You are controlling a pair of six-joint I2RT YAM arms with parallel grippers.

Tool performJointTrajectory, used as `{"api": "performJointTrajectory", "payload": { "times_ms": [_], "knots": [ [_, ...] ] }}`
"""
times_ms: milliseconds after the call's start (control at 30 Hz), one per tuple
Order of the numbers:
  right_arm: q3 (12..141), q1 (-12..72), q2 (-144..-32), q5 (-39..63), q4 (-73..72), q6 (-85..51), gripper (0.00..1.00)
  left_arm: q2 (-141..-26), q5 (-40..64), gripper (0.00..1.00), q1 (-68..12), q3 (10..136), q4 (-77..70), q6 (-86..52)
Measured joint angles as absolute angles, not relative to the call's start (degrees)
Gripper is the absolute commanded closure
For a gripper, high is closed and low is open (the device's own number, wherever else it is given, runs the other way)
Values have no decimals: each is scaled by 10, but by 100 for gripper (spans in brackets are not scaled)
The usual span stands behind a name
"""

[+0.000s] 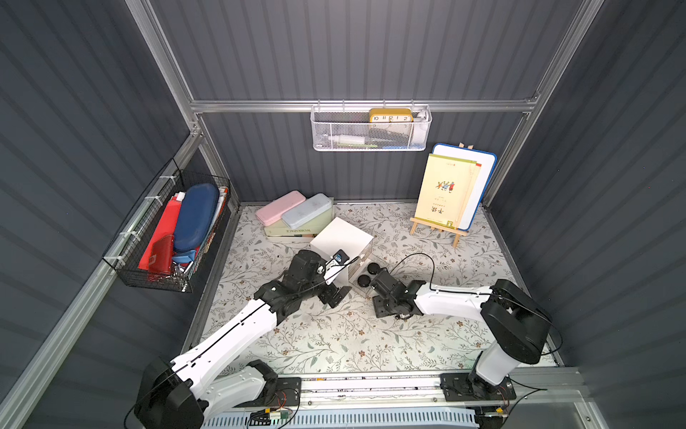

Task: Put the bluetooth earphones in the drawer according to color
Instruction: Pick up the Bluetooth earphone from the center of the board, then place the bluetooth earphone in the drawer.

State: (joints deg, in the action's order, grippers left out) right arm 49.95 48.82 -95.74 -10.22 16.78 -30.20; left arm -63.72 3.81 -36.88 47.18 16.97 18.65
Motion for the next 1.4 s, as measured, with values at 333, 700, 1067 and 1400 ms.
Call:
{"api": "performJointTrajectory", "payload": {
  "times_ms": [333,700,1067,1400],
  "knots": [
    [499,485,-957,-102,165,-305,59,-643,29,1,-369,480,167,186],
    [489,483,-922,-111,169,-306,62,-616,38,1,-369,497,157,171],
    [500,458,-865,-121,178,-296,61,-603,38,0,-368,498,116,148],
    [560,431,-863,-116,161,-260,61,-627,91,0,-298,507,76,149]
  ]
}}
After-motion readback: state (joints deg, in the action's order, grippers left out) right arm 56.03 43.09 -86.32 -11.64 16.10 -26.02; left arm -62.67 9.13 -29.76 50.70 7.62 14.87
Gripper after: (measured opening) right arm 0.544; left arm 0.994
